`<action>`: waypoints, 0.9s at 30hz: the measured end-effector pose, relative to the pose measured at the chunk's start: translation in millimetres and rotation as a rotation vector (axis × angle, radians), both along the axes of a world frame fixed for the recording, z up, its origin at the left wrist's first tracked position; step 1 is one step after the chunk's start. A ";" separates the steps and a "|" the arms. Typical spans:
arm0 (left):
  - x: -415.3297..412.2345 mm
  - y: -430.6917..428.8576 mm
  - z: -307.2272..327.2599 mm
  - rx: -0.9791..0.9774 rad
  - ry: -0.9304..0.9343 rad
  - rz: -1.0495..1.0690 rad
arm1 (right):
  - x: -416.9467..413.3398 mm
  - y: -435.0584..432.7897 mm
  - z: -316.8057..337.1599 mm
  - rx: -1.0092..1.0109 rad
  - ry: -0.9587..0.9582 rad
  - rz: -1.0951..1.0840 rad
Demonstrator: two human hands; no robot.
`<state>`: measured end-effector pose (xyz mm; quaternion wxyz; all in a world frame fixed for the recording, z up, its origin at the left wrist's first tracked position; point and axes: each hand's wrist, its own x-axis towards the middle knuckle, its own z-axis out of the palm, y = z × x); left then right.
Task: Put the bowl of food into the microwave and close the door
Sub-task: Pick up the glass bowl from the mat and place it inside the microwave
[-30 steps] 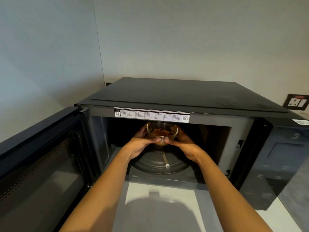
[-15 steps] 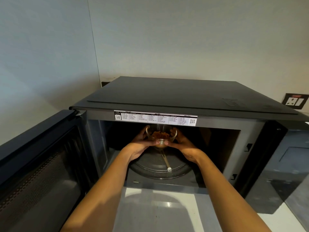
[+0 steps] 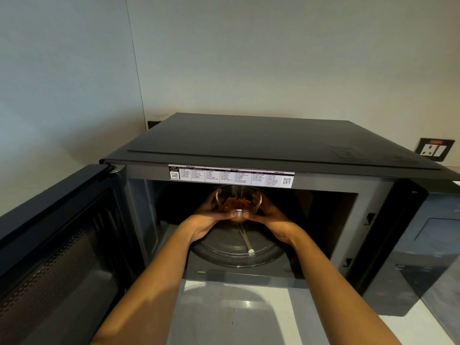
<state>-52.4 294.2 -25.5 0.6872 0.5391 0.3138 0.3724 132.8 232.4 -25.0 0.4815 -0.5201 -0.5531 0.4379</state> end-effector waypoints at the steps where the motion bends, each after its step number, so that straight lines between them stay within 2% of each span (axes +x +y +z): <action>1: -0.3 -0.1 -0.3 0.002 0.001 0.000 | 0.1 0.0 -0.5 0.002 -0.002 -0.002; 14: -3.2 6.1 -5.8 0.043 0.037 -0.041 | -0.7 -1.8 -1.1 -0.021 -0.019 -0.016; 27: -5.8 6.2 -10.0 0.033 0.028 0.027 | -1.8 -2.1 -3.4 -0.039 0.003 -0.026</action>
